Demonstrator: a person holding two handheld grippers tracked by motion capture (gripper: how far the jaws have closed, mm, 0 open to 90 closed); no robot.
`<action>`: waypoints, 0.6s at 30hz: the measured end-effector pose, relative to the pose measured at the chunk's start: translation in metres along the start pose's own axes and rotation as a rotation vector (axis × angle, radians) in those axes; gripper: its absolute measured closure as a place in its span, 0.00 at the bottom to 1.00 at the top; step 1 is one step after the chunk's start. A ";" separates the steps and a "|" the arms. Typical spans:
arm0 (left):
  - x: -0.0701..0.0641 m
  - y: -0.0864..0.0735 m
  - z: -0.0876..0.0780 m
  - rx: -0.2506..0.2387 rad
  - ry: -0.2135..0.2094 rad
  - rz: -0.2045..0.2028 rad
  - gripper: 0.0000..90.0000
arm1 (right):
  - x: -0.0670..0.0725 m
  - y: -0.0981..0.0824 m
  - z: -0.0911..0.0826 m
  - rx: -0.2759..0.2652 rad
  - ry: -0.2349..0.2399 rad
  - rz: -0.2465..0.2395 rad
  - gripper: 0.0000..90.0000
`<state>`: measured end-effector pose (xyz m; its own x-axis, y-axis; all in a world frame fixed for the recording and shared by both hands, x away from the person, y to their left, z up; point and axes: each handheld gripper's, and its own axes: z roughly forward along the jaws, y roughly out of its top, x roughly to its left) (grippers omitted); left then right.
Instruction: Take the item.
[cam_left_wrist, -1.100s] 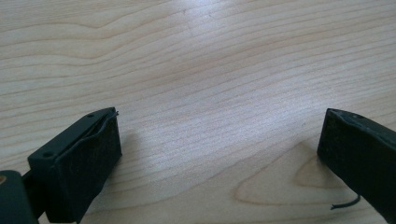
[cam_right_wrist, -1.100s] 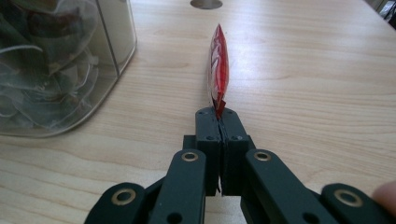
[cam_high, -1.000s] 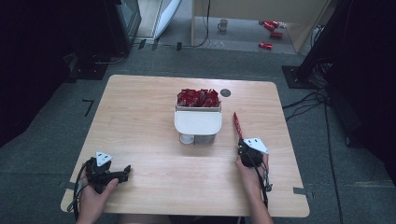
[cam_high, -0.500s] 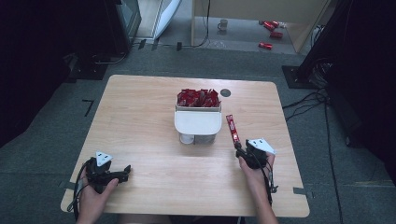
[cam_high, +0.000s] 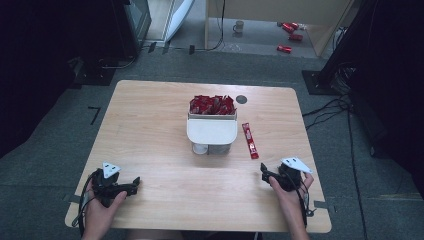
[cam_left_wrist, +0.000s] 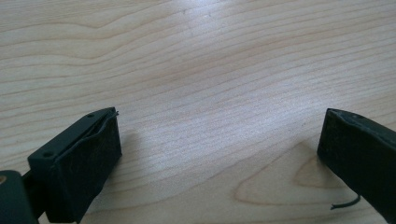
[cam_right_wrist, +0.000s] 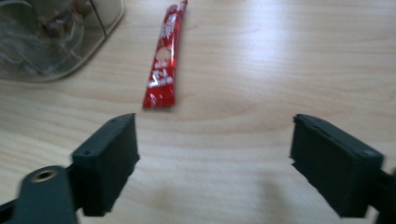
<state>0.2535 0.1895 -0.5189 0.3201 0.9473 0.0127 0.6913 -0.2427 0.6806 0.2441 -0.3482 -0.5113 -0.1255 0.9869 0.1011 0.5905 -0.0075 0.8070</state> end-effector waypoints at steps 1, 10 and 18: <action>0.000 0.000 0.000 0.000 0.000 0.000 0.00 | -0.003 -0.002 -0.002 0.006 -0.003 0.000 0.12; 0.000 0.000 0.000 -0.001 0.000 -0.001 0.00 | -0.032 -0.017 -0.020 0.050 -0.024 0.024 0.03; 0.000 0.000 0.000 -0.001 0.000 -0.001 0.00 | -0.053 -0.031 -0.033 0.099 -0.059 0.011 0.02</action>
<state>0.2535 0.1894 -0.5189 0.3190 0.9477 0.0123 0.6910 -0.2414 0.6814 0.2060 -0.4053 -0.5225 -0.0732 0.9946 0.0729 0.6679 -0.0054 0.7442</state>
